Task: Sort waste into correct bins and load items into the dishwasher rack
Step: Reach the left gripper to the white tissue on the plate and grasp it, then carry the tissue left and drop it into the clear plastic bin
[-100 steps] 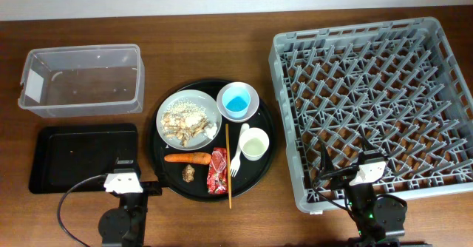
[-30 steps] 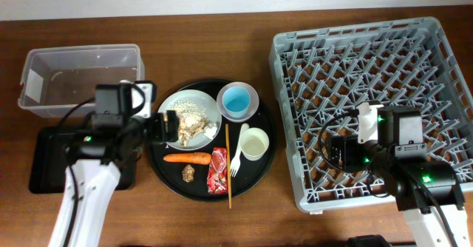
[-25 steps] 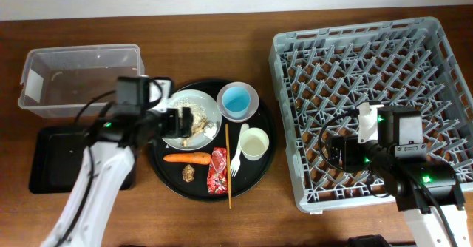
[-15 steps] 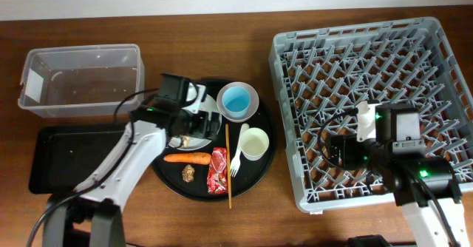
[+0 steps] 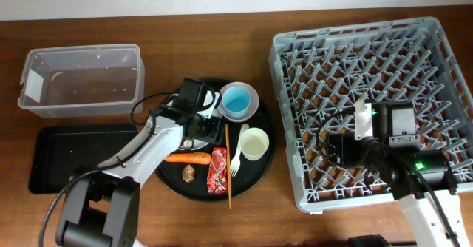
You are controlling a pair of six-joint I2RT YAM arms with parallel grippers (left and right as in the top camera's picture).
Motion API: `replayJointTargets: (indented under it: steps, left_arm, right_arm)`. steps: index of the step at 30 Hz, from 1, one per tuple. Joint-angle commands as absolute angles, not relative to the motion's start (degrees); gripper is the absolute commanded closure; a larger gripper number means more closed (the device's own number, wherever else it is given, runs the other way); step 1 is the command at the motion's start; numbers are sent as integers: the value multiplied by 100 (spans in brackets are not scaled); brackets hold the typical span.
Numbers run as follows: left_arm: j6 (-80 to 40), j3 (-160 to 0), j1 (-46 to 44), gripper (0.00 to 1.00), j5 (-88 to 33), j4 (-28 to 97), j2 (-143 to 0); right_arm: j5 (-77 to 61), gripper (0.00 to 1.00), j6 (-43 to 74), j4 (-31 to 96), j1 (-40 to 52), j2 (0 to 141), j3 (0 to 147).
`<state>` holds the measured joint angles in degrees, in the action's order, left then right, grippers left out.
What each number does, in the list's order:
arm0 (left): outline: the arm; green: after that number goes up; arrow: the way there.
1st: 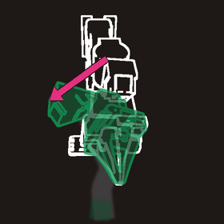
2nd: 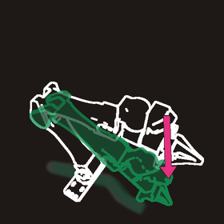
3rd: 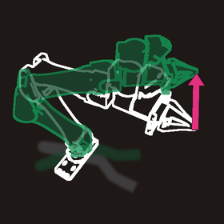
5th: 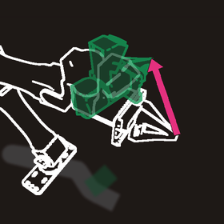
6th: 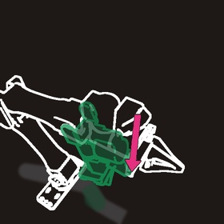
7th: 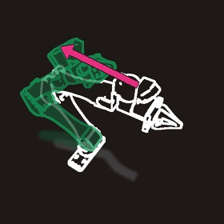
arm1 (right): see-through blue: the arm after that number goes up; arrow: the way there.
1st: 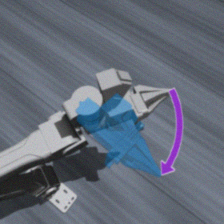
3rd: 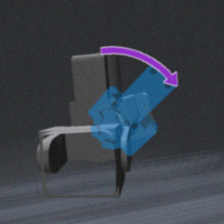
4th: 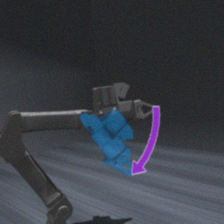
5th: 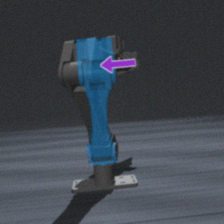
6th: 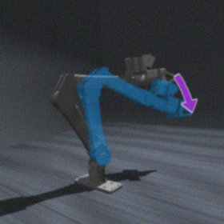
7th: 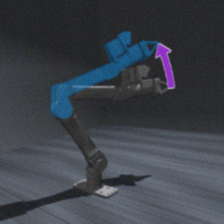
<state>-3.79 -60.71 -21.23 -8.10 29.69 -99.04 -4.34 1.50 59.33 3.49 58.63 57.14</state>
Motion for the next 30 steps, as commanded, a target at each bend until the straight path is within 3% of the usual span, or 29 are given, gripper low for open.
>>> replayJointTargets:
  steps: [1,6,12,15,20,27,30]
  left_arm:
    - [-336,-6154,-2139,33,-766,2945,-9970]
    - [-336,-6154,-2139,63,-766,2853,-9970]
    - [-336,-6154,-2139,67,-764,2797,-9970]
    - [-336,-6154,-2139,78,-764,2781,-9970]
    - [-336,-6154,-2139,80,-766,2783,-9970]
    - [-336,-6156,-2137,99,-764,2783,-9970]
    - [-336,-6182,-2121,100,-495,2827,-9920]
  right_arm:
    - [-381,1,193,5942,375,5861,5854]
    - [-384,1,193,5946,373,5861,5857]
    - [-384,1,193,5946,375,5861,5857]
    - [-384,1,193,5948,373,5861,5854]
    - [-384,1,193,5948,375,5859,5857]
    - [-384,1,193,5961,373,5859,5857]
    - [-384,1,193,5959,373,5861,5857]
